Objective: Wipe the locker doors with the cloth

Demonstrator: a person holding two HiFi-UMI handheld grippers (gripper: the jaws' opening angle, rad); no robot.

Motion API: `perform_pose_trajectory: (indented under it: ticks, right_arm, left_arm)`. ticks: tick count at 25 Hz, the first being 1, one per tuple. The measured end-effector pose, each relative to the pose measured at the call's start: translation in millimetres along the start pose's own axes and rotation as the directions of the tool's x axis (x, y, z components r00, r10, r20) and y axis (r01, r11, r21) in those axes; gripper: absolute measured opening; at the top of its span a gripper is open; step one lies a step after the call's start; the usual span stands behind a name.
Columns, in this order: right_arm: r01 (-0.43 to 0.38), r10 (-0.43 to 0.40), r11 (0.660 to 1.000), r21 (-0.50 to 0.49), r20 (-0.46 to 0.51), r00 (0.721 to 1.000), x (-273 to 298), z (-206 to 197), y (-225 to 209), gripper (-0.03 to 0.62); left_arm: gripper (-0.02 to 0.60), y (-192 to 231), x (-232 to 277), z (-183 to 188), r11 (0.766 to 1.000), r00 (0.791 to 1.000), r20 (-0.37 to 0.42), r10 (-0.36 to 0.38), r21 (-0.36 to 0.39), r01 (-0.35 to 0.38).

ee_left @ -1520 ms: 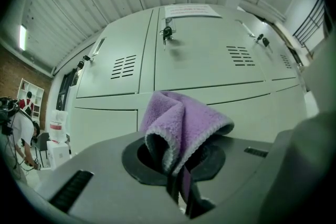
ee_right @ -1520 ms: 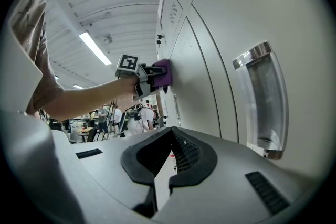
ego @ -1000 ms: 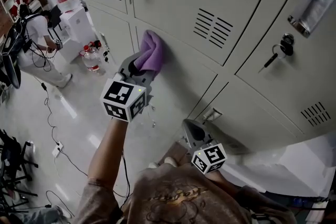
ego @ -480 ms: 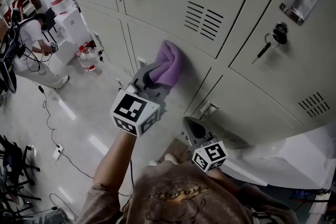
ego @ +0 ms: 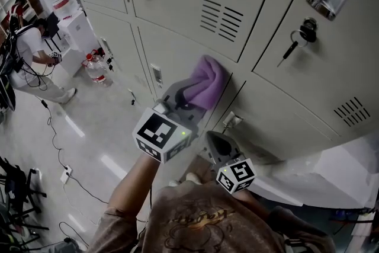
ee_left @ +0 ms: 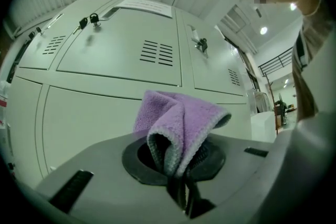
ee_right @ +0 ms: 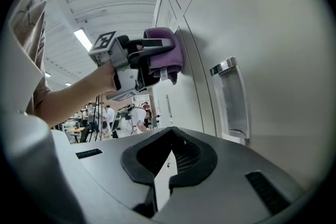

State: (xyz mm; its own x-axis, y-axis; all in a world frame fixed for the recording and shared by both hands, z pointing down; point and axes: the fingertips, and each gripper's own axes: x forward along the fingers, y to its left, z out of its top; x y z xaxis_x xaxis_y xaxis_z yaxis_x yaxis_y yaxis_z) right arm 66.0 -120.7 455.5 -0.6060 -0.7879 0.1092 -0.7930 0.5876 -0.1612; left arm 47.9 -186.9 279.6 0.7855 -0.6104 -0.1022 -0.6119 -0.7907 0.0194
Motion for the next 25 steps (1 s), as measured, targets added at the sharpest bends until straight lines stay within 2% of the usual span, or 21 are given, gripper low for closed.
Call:
perform_pose_trajectory:
  ticks: [9,21,25]
  right_arm:
    - [0.019,-0.019,1.0,0.001,0.005,1.0,-6.0,0.4,-3.6,-0.003]
    - [0.035,-0.035,0.999,0.005,0.008,0.999,-10.9,1.4,-6.2,-0.003]
    - [0.042,-0.042,0.999,0.004,0.011,0.999,-12.6,2.7,-8.4,-0.003]
  left_arm:
    - [0.041,-18.8,6.0,0.6,0.998,0.998,0.011,-0.065,-0.017,0.065]
    - [0.041,-30.8,-4.8,-0.9,0.987,0.99,0.038,-0.136,-0.078,0.138]
    - [0.041,-16.5,-22.9,2.8,0.989,0.992,0.072,-0.1,-0.101,0.107]
